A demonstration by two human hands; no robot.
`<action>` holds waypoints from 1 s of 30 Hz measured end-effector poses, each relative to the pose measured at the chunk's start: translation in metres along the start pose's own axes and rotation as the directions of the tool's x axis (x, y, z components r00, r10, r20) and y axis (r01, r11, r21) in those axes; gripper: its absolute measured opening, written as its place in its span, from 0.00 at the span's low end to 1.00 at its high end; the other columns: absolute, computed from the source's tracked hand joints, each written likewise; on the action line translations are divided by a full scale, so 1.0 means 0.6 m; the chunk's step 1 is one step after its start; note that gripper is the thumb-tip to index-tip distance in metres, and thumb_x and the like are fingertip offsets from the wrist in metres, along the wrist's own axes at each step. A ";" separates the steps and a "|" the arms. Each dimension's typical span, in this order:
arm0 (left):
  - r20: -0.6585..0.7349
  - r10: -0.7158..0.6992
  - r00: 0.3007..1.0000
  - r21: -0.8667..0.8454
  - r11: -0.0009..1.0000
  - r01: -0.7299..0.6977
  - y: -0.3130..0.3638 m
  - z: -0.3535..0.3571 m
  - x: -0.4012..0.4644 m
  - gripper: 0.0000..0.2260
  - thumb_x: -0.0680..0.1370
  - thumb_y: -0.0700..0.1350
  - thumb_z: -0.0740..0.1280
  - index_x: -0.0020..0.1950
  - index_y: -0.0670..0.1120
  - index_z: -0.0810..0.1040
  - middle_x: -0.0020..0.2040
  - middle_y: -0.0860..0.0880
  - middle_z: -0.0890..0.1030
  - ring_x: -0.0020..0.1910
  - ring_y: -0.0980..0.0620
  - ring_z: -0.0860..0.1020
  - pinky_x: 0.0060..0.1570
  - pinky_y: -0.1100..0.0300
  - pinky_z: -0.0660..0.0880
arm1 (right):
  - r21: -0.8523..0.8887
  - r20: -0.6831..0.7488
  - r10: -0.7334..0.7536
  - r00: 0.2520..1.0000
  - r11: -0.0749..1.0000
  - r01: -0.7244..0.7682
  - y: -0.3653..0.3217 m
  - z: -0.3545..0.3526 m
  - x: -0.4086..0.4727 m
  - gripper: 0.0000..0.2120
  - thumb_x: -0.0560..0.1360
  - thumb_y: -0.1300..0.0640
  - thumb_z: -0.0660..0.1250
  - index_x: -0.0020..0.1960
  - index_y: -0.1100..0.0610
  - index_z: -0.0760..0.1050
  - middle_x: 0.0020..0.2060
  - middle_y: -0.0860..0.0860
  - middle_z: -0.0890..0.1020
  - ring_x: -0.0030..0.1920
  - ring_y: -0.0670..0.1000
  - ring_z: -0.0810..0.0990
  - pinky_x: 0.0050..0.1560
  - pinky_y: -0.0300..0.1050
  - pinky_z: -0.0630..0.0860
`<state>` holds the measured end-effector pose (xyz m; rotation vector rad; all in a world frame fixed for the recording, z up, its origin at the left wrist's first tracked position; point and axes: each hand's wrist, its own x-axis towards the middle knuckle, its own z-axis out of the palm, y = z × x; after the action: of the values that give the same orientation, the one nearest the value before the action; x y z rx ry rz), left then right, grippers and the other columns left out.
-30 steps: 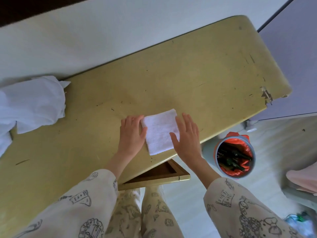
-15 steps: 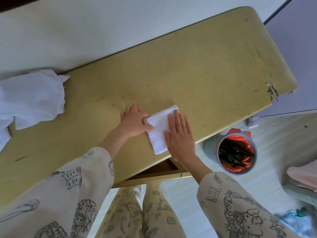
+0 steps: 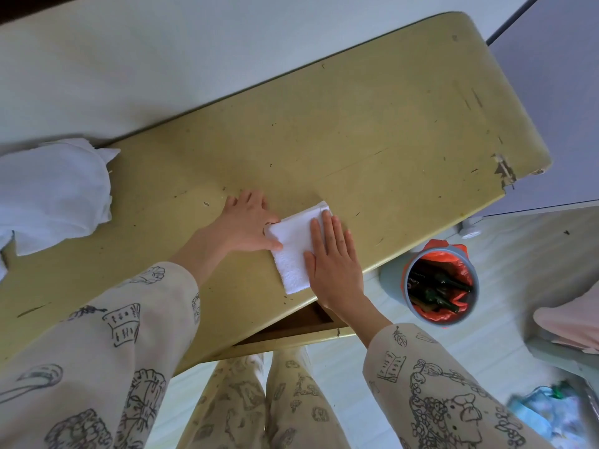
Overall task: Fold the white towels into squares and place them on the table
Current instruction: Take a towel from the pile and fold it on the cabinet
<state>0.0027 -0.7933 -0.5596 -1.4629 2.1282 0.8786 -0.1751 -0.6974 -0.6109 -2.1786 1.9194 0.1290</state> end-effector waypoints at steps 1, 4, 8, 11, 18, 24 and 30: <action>0.028 -0.003 1.000 -0.023 1.000 0.004 0.000 -0.001 0.001 0.19 0.71 0.61 0.66 0.58 0.54 0.75 0.51 0.49 0.61 0.59 0.47 0.60 0.56 0.54 0.58 | -0.004 0.004 -0.001 1.000 1.000 0.001 0.000 0.000 0.000 0.26 0.79 0.49 0.46 0.74 0.60 0.55 0.74 0.57 0.59 0.74 0.55 0.58 0.73 0.53 0.58; 0.072 -0.043 0.996 -0.068 0.997 0.048 0.004 -0.002 0.001 0.15 0.72 0.61 0.65 0.50 0.52 0.78 0.52 0.48 0.63 0.60 0.47 0.61 0.55 0.54 0.57 | -0.021 0.017 -0.012 1.000 1.000 0.012 0.002 -0.001 0.000 0.26 0.80 0.49 0.45 0.74 0.60 0.56 0.74 0.57 0.58 0.74 0.55 0.58 0.72 0.52 0.54; 0.074 -0.103 0.992 -0.008 0.995 0.104 0.010 -0.011 0.008 0.19 0.77 0.64 0.54 0.44 0.53 0.77 0.60 0.45 0.67 0.64 0.44 0.61 0.62 0.50 0.57 | -0.031 0.029 -0.015 0.999 0.999 0.016 0.000 -0.003 0.001 0.26 0.79 0.49 0.45 0.74 0.60 0.56 0.75 0.57 0.58 0.74 0.54 0.58 0.70 0.52 0.53; 0.049 -0.143 0.989 -0.046 0.988 0.145 0.003 -0.005 0.009 0.20 0.79 0.61 0.53 0.47 0.49 0.77 0.60 0.43 0.68 0.66 0.43 0.62 0.63 0.49 0.58 | -0.027 0.039 -0.008 0.999 1.000 0.009 0.002 -0.005 0.003 0.27 0.79 0.49 0.46 0.74 0.59 0.57 0.74 0.57 0.59 0.74 0.55 0.59 0.73 0.53 0.56; -0.154 -0.218 0.964 -0.287 0.943 0.167 0.001 0.044 -0.013 0.14 0.80 0.54 0.54 0.48 0.46 0.73 0.48 0.47 0.72 0.56 0.45 0.70 0.54 0.51 0.62 | 0.107 0.025 -0.045 0.999 0.993 0.042 0.001 -0.030 0.009 0.25 0.78 0.52 0.49 0.72 0.59 0.62 0.72 0.58 0.65 0.71 0.58 0.65 0.68 0.58 0.63; -0.452 -0.265 0.852 -0.227 0.958 0.178 0.020 0.066 -0.020 0.13 0.79 0.48 0.58 0.60 0.43 0.70 0.51 0.45 0.76 0.51 0.43 0.74 0.51 0.50 0.64 | 0.601 0.029 0.438 0.899 0.711 -0.365 0.018 -0.081 0.033 0.14 0.80 0.63 0.54 0.62 0.63 0.72 0.59 0.58 0.73 0.58 0.57 0.73 0.56 0.42 0.68; -0.653 0.104 0.751 0.044 0.994 -0.099 0.068 0.123 -0.028 0.17 0.77 0.41 0.60 0.65 0.39 0.69 0.65 0.38 0.72 0.66 0.39 0.69 0.62 0.43 0.68 | 0.505 -0.070 0.268 0.961 0.840 -0.198 0.027 -0.076 0.026 0.18 0.80 0.63 0.52 0.67 0.65 0.68 0.65 0.60 0.71 0.67 0.59 0.68 0.66 0.46 0.65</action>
<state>-0.0303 -0.7204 -0.5908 -1.8637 2.7193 0.4005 -0.1932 -0.7248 -0.5723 -1.6467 2.0064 -0.4411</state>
